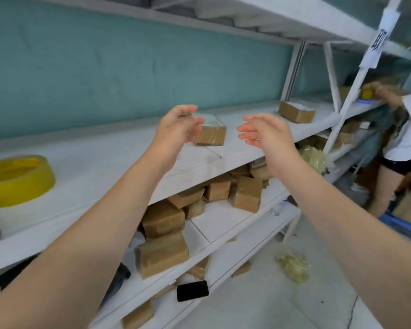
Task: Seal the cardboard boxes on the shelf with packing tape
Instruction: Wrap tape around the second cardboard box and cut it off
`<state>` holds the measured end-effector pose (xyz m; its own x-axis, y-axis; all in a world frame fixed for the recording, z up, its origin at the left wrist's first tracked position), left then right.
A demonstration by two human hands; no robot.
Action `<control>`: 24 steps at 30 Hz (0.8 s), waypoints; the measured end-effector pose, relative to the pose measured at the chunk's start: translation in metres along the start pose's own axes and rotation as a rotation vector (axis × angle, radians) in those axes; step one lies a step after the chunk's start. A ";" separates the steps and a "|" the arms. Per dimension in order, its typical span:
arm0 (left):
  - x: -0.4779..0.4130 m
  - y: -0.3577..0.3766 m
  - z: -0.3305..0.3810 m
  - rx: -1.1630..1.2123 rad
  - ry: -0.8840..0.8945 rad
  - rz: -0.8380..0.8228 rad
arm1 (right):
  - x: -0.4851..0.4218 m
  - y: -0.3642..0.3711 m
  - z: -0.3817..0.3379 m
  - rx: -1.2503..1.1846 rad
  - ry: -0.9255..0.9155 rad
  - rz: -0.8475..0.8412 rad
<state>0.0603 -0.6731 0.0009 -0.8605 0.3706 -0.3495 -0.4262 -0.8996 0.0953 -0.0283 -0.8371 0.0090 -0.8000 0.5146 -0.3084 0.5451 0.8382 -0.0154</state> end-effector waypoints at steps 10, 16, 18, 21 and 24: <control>-0.097 0.010 0.011 -0.077 0.049 0.068 | -0.107 -0.003 -0.018 -0.057 -0.097 -0.043; -0.135 0.024 0.025 -0.180 0.129 0.164 | -0.165 -0.002 -0.025 -0.100 -0.170 -0.201; -0.145 0.028 0.030 -0.207 0.154 0.234 | -0.183 -0.003 -0.024 -0.101 -0.177 -0.282; -0.150 0.034 0.028 -0.250 0.148 0.322 | -0.212 -0.003 -0.020 -0.120 -0.155 -0.381; -0.145 0.039 0.013 -0.315 0.089 0.403 | -0.230 0.006 -0.003 -0.100 -0.095 -0.465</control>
<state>0.1652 -0.7590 0.0675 -0.9061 -0.0282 -0.4222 0.0505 -0.9978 -0.0418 0.1576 -0.9499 0.0828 -0.9242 0.0660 -0.3761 0.1043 0.9911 -0.0823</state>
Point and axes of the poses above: each hand's wrist, its own x-axis away from the middle knuckle, its own y-axis out of the palm, z = x × y, the point moved 2 cm from there along -x, towards the middle knuckle, and after that the axes turned 2 degrees about -z, right-handed, at the moved point
